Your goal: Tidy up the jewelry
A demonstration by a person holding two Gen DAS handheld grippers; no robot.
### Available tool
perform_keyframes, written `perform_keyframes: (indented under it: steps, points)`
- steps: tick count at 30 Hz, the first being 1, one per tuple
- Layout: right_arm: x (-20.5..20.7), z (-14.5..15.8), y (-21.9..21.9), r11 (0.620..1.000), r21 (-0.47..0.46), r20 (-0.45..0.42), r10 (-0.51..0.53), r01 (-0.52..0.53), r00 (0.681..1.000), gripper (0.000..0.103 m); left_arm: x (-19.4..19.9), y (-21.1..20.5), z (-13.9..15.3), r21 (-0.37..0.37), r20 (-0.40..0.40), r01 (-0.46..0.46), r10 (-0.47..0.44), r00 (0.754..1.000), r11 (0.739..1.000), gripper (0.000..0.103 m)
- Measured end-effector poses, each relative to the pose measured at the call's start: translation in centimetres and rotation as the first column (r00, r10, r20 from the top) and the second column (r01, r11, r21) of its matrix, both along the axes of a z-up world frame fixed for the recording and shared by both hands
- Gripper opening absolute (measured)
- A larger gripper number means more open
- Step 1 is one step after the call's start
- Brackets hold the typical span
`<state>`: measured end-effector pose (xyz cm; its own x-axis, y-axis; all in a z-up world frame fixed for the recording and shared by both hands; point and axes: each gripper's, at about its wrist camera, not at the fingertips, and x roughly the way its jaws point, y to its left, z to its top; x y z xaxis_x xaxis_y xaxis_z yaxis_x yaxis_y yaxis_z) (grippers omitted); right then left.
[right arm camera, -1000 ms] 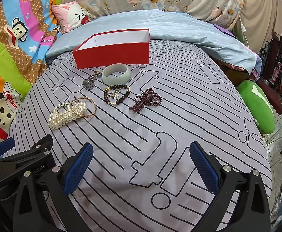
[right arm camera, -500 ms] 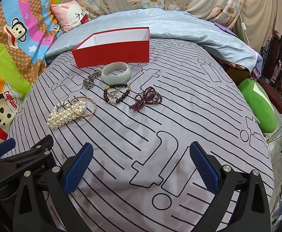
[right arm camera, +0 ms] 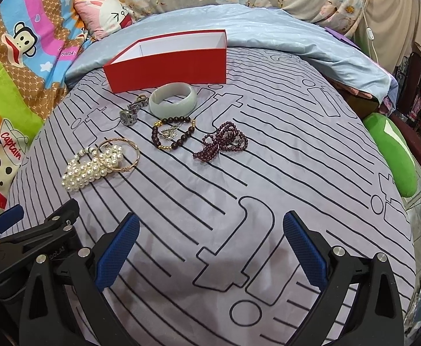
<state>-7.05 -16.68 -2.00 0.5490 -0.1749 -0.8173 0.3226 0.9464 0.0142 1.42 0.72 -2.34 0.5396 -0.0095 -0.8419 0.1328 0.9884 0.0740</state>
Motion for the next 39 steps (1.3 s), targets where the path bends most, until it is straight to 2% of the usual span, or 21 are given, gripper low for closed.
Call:
perform_keyframes:
  steps: [6,12,18,26,28,31,33,37,39]
  points:
    - [1.0,-0.4,-0.8,1.0,0.003,-0.009,-0.014,0.014,1.0,0.095,0.8,0.0,-0.4,-0.026,-0.016,0.013,-0.014,1.0,1.0,0.098]
    - [1.9,-0.5,-1.4,1.0,0.004,-0.014,-0.018,0.018,1.0,0.089,1.6,0.6,-1.1,-0.001,-0.027,0.008,-0.008,1.0,1.0,0.098]
    - [2.8,-0.5,-0.8,1.0,0.01,-0.01,0.011,-0.011,1.0,0.088,2.5,2.4,-1.4,0.006,-0.031,-0.024,0.024,0.999,1.0,0.098]
    - [3.5,-0.8,-0.5,0.999,0.025,-0.012,0.034,-0.033,0.999,0.088,3.0,1.6,-0.7,-0.068,-0.016,0.052,-0.053,0.998,0.996,0.096]
    - [3.7,-0.6,-0.5,0.999,0.034,-0.008,0.043,-0.042,0.999,0.084,3.1,1.1,-0.8,-0.068,-0.018,0.065,-0.067,0.998,0.996,0.095]
    - [4.0,-0.4,-0.5,0.999,0.016,0.0,0.051,-0.051,0.999,0.082,3.3,0.8,-1.1,-0.067,-0.023,0.063,-0.064,0.998,0.996,0.095]
    - [4.3,-0.7,-1.3,0.999,0.036,-0.001,0.033,-0.032,0.999,0.082,3.4,0.8,-1.3,-0.058,-0.025,0.056,-0.057,0.998,0.997,0.095]
    - [5.3,-1.6,-3.1,0.995,0.103,-0.026,-0.01,0.012,1.0,0.069,3.5,0.9,-1.6,-0.046,-0.03,0.038,-0.039,0.999,0.998,0.095]
    - [5.7,-1.6,-3.3,0.995,0.101,-0.019,-0.016,0.018,1.0,0.066,3.6,0.9,-1.7,-0.047,-0.033,0.035,-0.037,0.999,0.998,0.095]
